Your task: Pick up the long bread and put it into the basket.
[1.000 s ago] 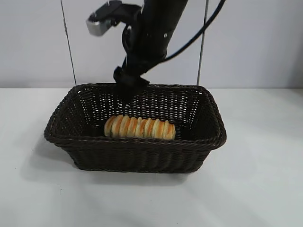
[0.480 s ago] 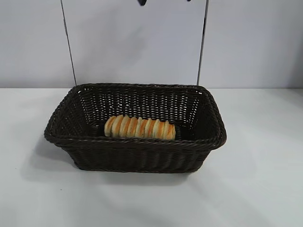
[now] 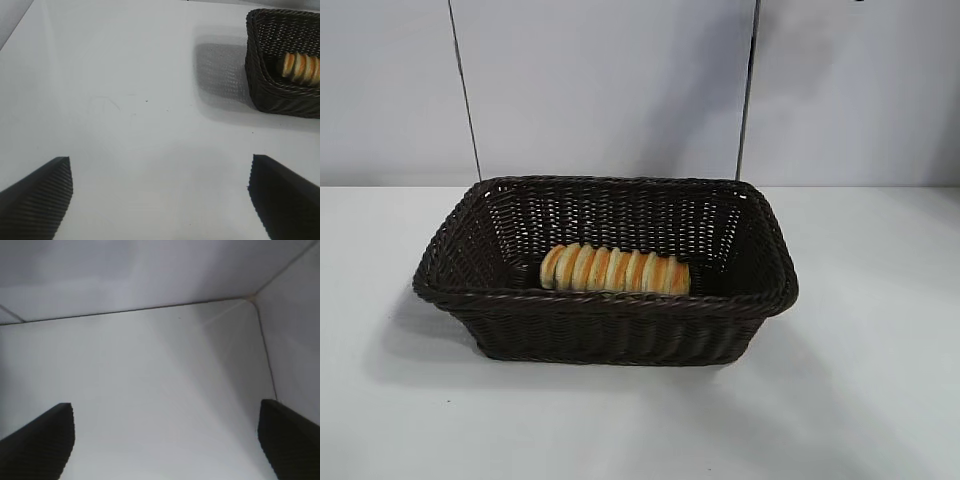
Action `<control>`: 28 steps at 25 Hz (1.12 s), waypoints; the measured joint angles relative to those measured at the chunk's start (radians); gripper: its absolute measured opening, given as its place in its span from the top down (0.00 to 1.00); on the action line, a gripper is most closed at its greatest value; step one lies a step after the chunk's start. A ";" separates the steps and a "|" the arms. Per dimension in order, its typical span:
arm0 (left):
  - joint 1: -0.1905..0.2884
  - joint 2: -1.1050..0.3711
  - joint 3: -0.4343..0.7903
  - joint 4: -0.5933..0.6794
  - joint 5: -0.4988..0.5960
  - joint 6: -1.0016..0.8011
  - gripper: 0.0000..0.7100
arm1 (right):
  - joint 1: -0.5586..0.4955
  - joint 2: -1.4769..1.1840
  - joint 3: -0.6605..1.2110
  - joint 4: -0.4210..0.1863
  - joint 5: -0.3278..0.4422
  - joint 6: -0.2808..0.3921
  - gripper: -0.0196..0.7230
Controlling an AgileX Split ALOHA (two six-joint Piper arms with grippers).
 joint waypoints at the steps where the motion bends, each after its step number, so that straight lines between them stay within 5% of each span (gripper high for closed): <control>1: 0.000 0.000 0.000 0.000 0.000 0.000 0.03 | -0.011 -0.023 0.013 0.012 0.000 -0.002 0.04; 14: 0.000 0.000 0.000 0.000 0.000 0.000 0.03 | -0.036 -0.621 0.260 0.075 0.007 -0.020 0.04; 22: 0.000 0.000 0.000 0.000 0.000 0.000 0.03 | -0.036 -1.038 0.527 0.051 0.009 -0.027 0.04; 28: 0.000 0.000 0.000 0.000 0.001 0.000 0.03 | -0.034 -1.335 0.845 0.026 -0.102 -0.027 0.04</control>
